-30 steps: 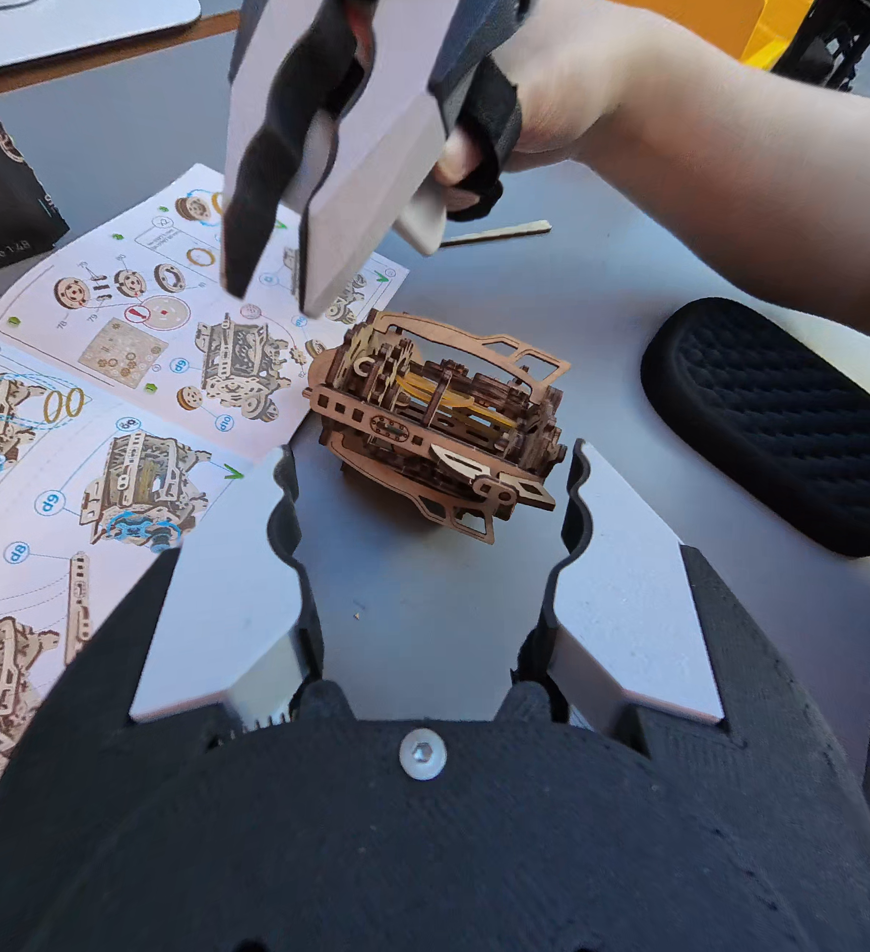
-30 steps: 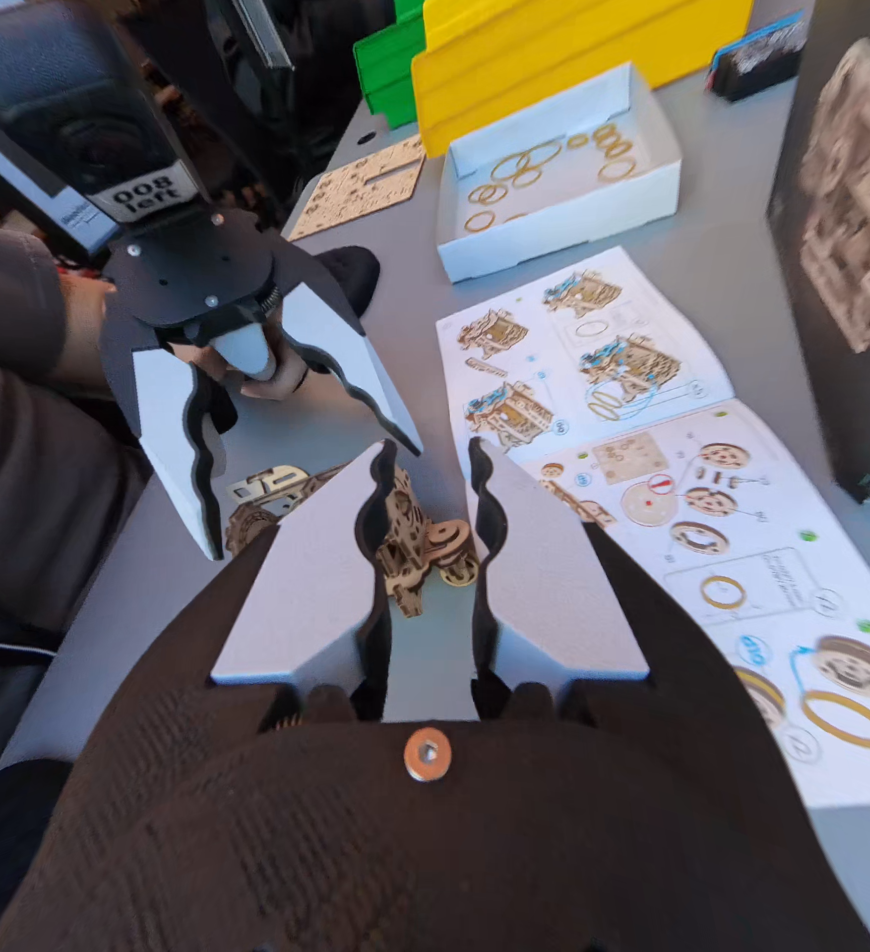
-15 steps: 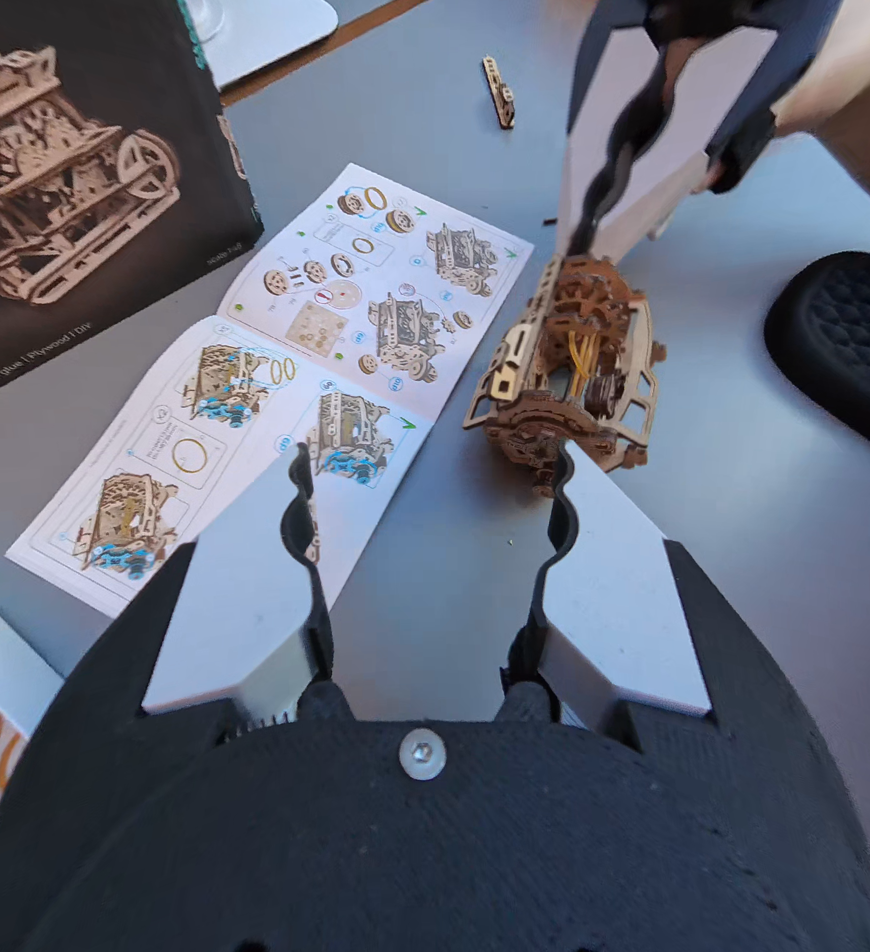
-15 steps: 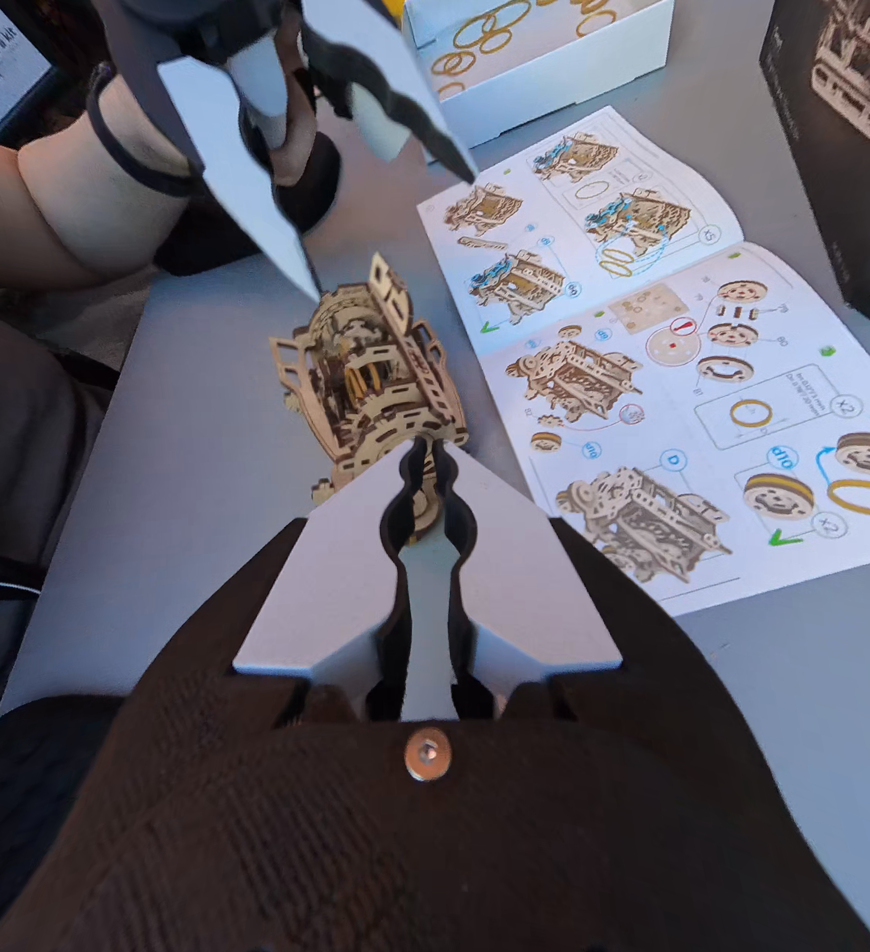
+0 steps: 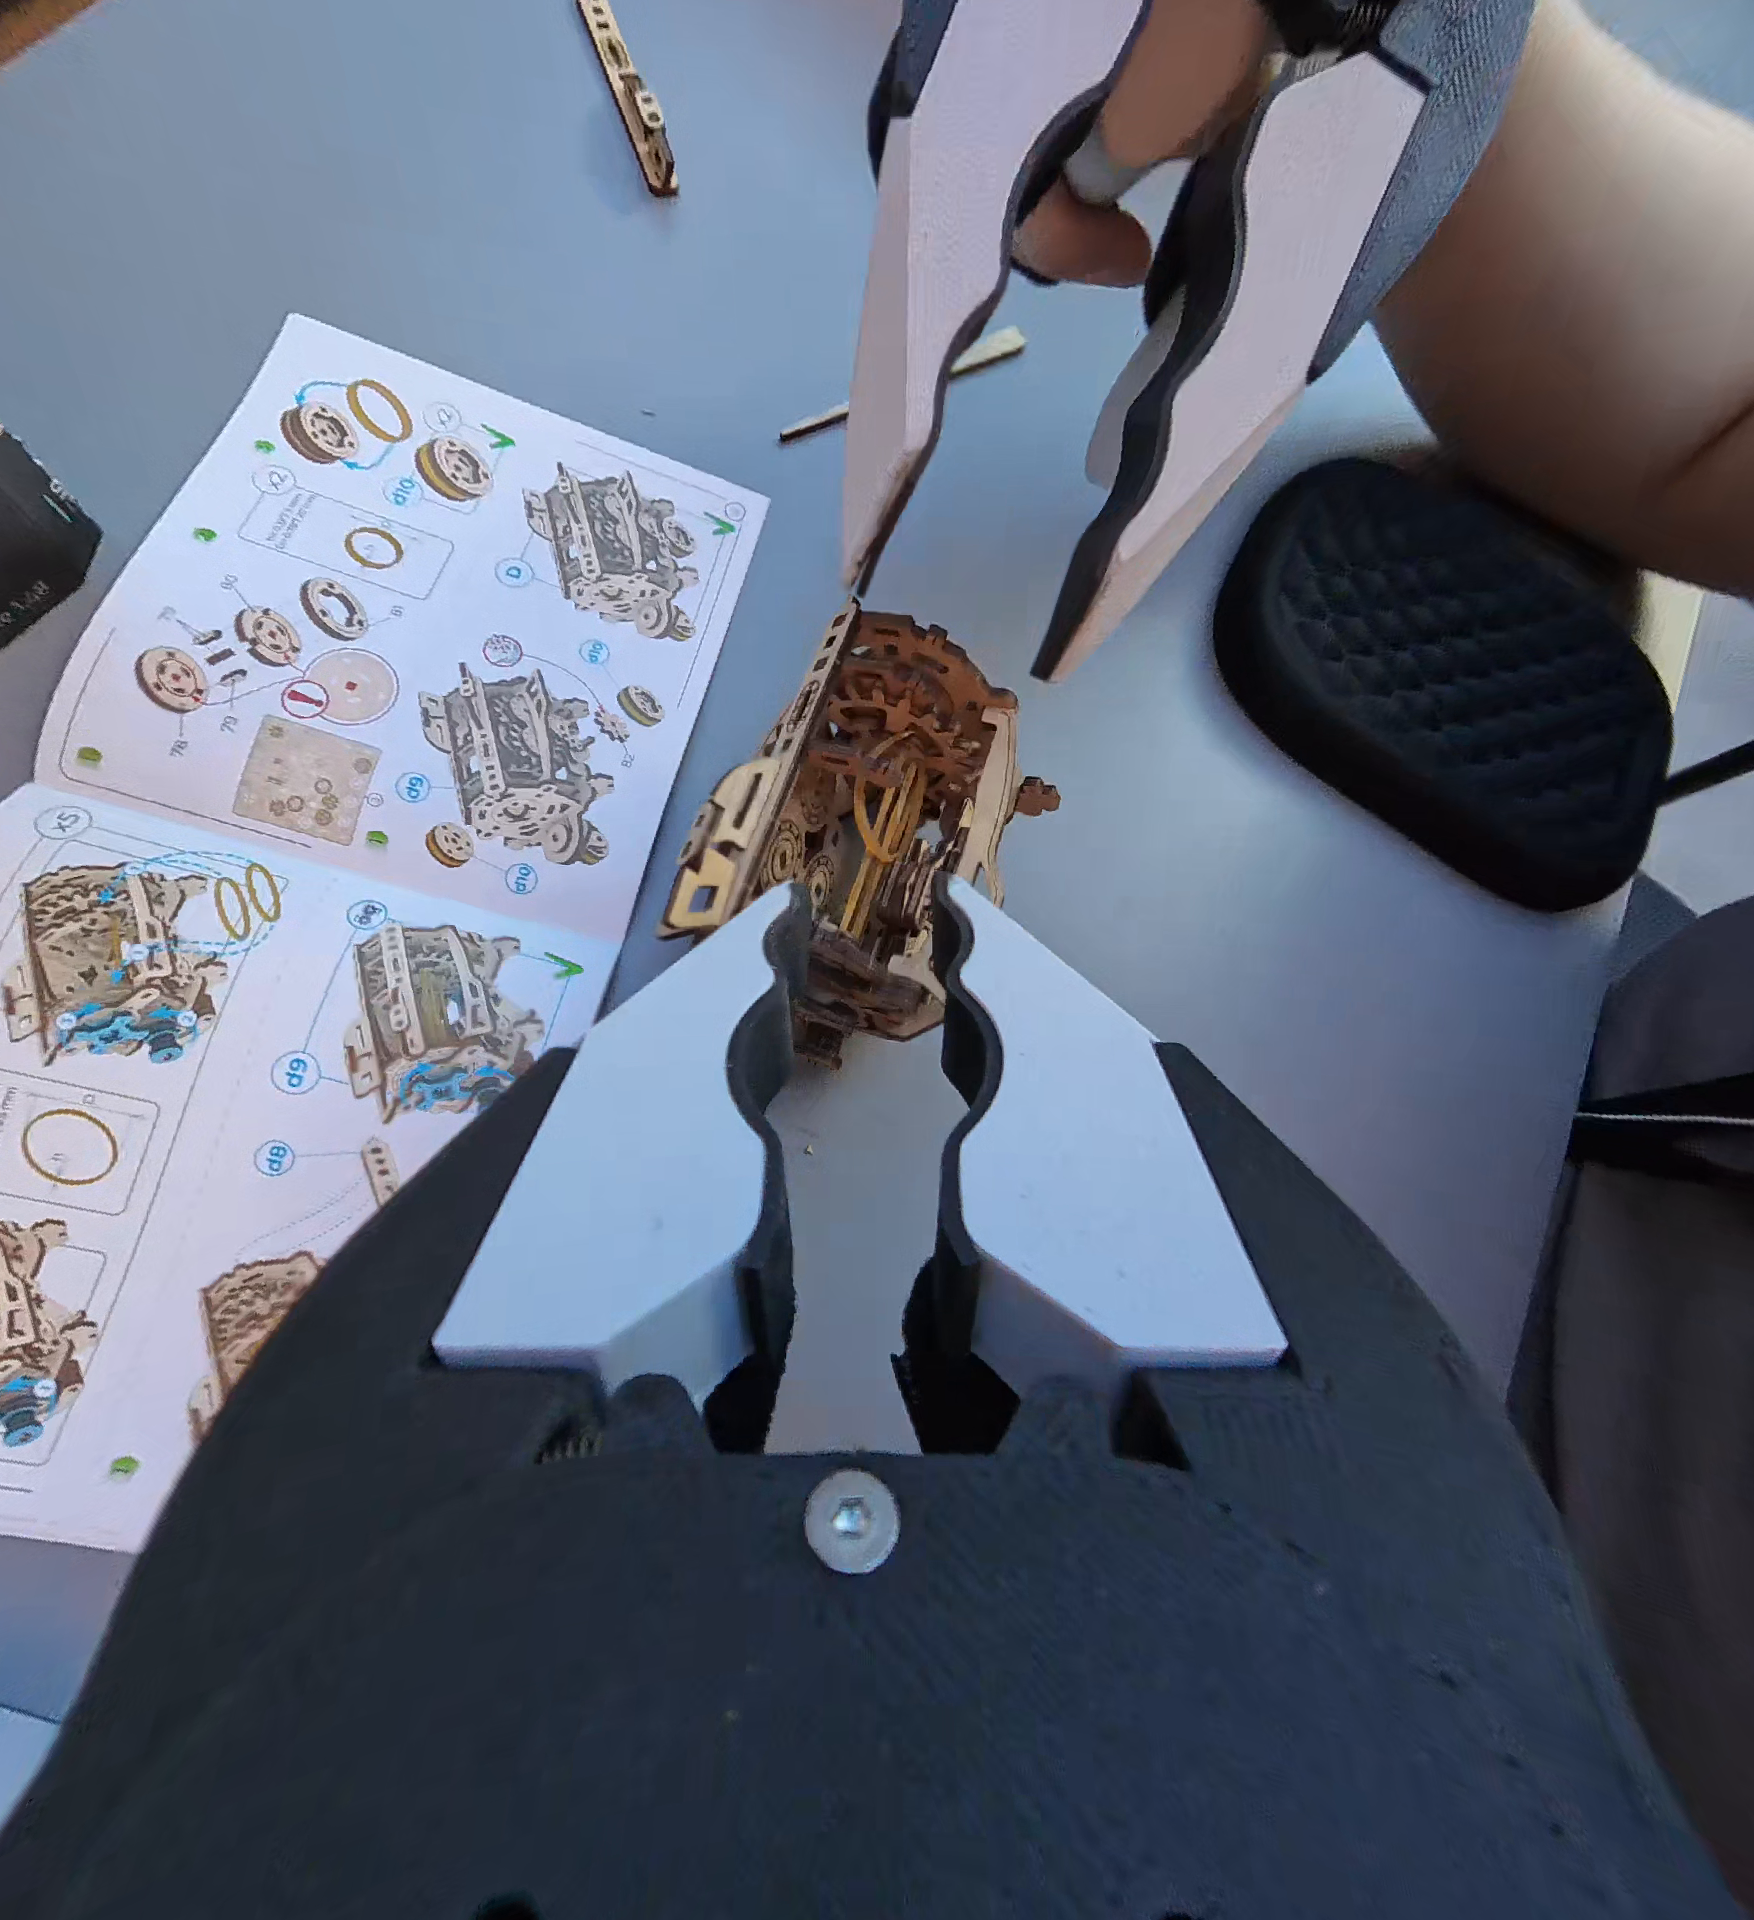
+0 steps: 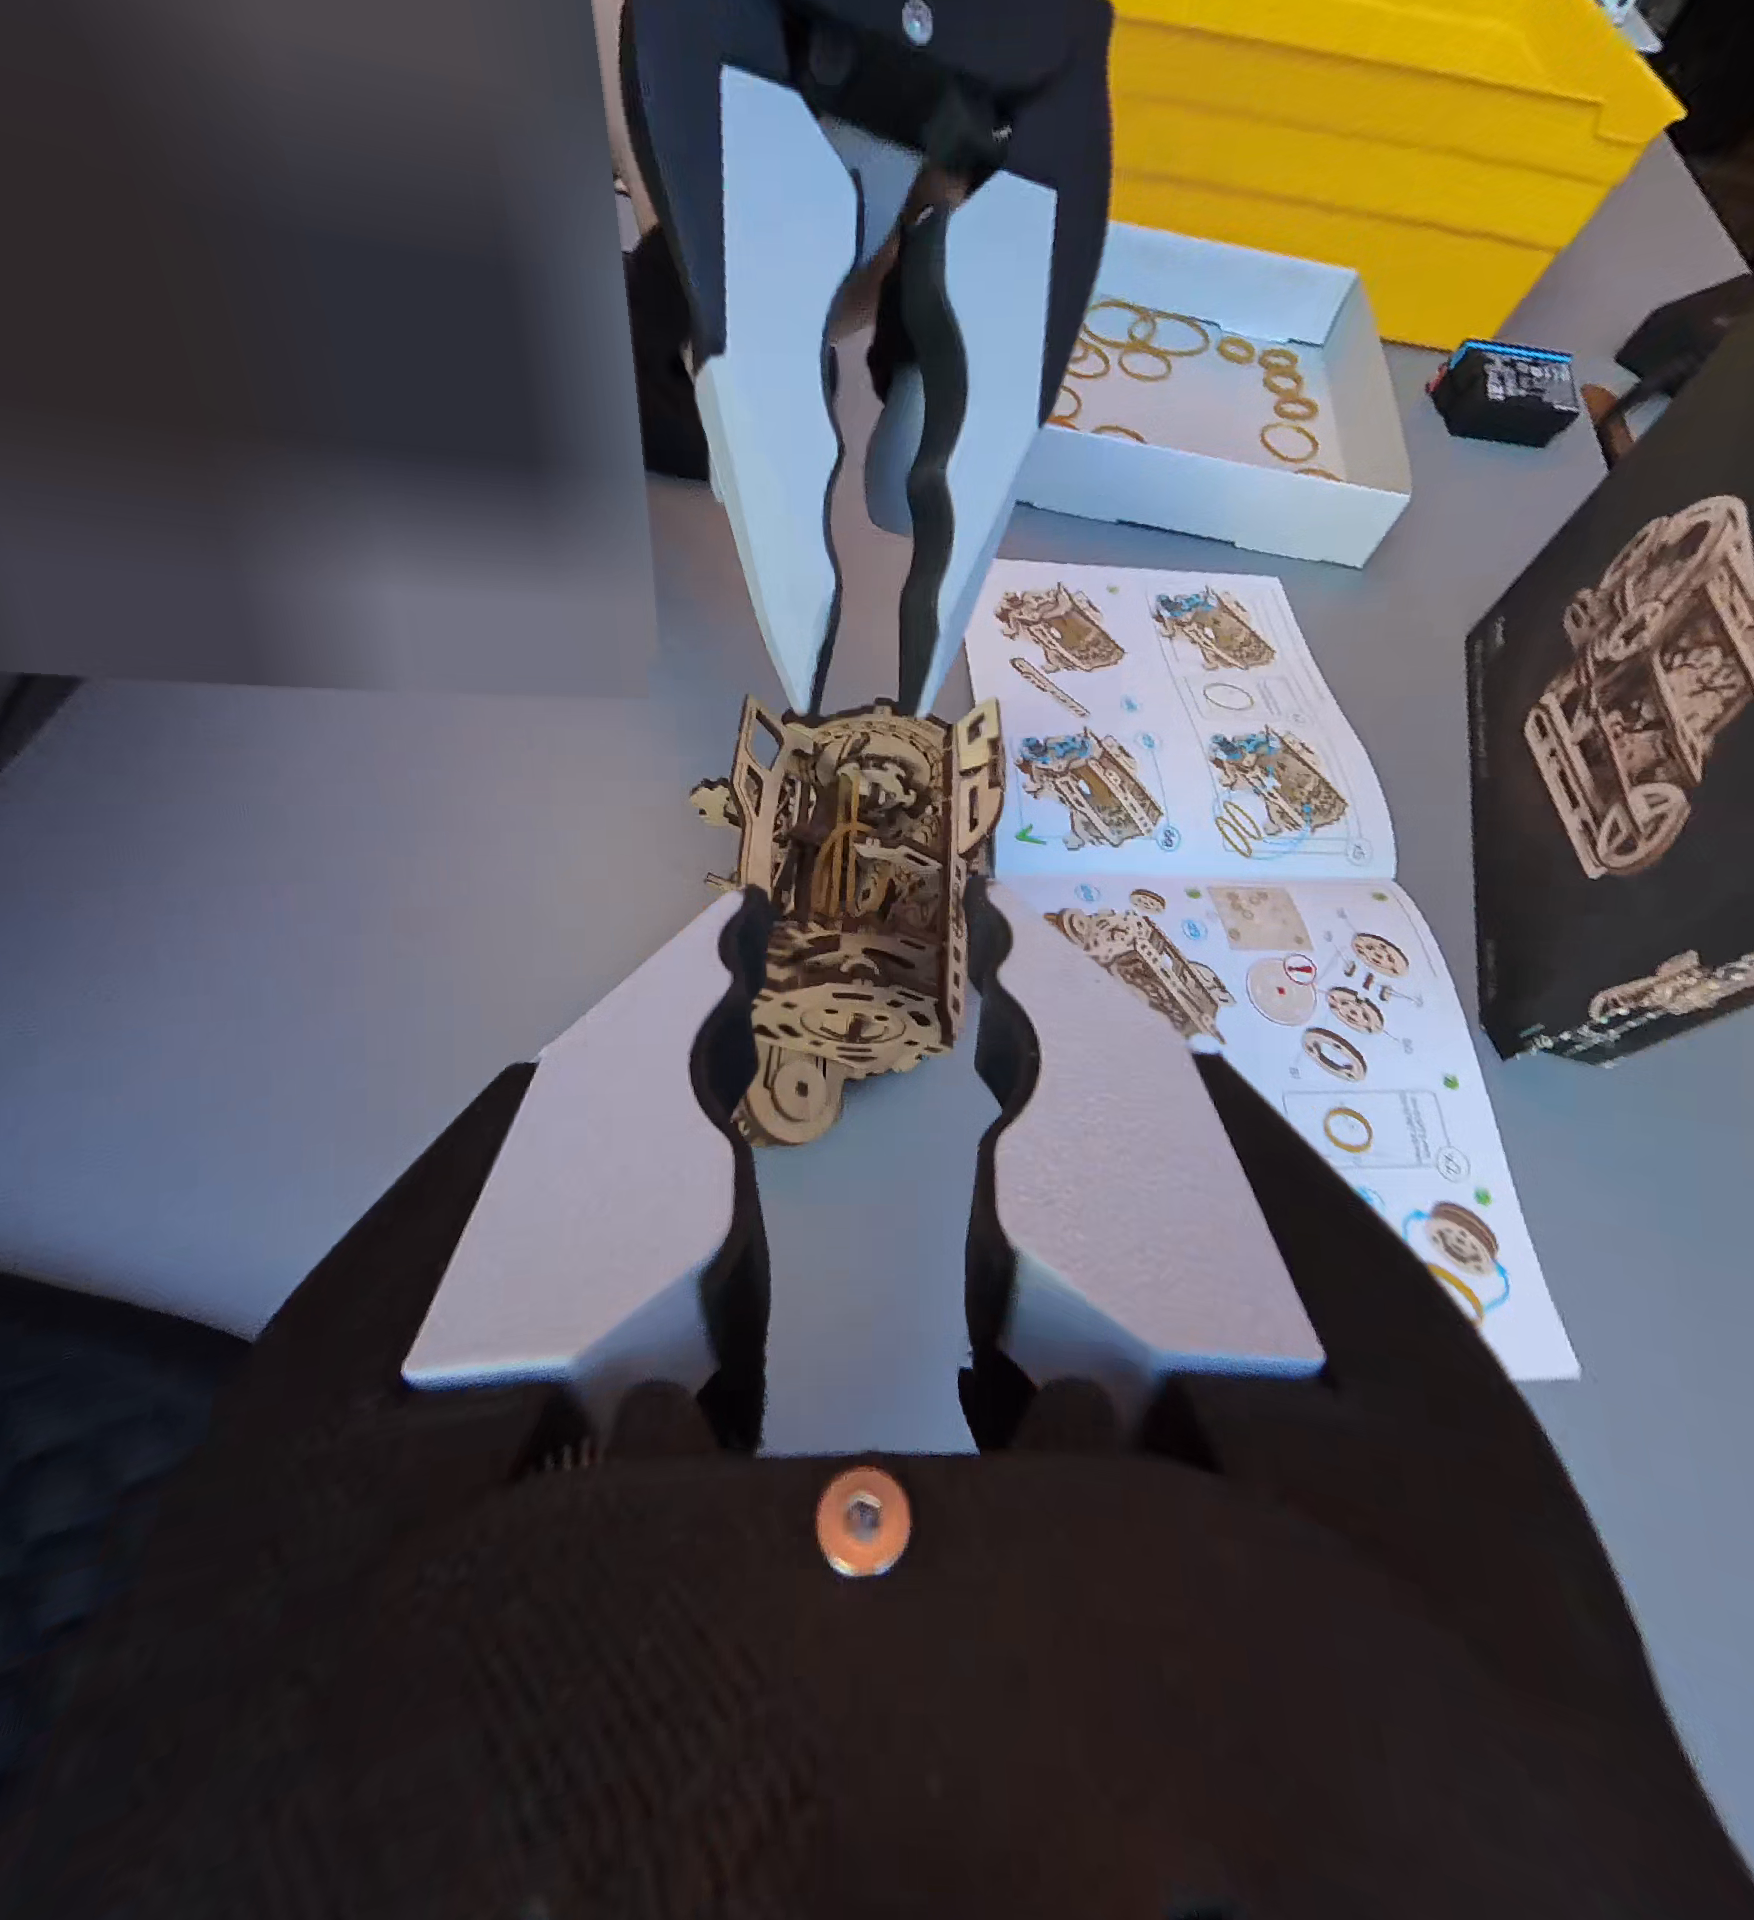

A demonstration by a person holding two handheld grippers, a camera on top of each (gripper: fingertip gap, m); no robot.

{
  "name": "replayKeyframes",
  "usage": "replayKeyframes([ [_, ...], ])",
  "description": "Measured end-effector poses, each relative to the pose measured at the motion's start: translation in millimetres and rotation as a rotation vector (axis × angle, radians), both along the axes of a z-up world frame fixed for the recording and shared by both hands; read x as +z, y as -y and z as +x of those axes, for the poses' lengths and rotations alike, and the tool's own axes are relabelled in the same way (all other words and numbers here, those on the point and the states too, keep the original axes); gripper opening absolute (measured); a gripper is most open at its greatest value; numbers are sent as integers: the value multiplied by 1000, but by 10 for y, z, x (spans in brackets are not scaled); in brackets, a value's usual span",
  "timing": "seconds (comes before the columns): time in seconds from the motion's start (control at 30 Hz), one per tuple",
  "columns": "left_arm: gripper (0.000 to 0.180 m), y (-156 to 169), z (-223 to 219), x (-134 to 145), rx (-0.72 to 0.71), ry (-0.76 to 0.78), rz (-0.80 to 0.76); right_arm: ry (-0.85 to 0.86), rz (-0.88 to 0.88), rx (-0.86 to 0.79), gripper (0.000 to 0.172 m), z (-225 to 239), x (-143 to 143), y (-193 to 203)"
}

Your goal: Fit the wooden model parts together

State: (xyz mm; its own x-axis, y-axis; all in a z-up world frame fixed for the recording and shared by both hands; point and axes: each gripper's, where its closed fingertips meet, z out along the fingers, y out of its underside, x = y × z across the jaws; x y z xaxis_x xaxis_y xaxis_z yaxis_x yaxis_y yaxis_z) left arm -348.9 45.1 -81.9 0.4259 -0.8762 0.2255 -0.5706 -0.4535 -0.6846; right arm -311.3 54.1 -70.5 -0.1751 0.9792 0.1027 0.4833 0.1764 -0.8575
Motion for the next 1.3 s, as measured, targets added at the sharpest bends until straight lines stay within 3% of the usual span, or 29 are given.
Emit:
replayKeyframes([
  [0.23,14,-103,117,-29,-44,-122,-95,51,-36,38,37,-34,-222,-8],
  [0.63,16,-59,173,-153,-96,-166,-175,21,21,52,37,-106,-176,72],
  [1.3,9,-116,185,-237,-58,-318,-13,67,60,59,34,-94,-202,109],
])
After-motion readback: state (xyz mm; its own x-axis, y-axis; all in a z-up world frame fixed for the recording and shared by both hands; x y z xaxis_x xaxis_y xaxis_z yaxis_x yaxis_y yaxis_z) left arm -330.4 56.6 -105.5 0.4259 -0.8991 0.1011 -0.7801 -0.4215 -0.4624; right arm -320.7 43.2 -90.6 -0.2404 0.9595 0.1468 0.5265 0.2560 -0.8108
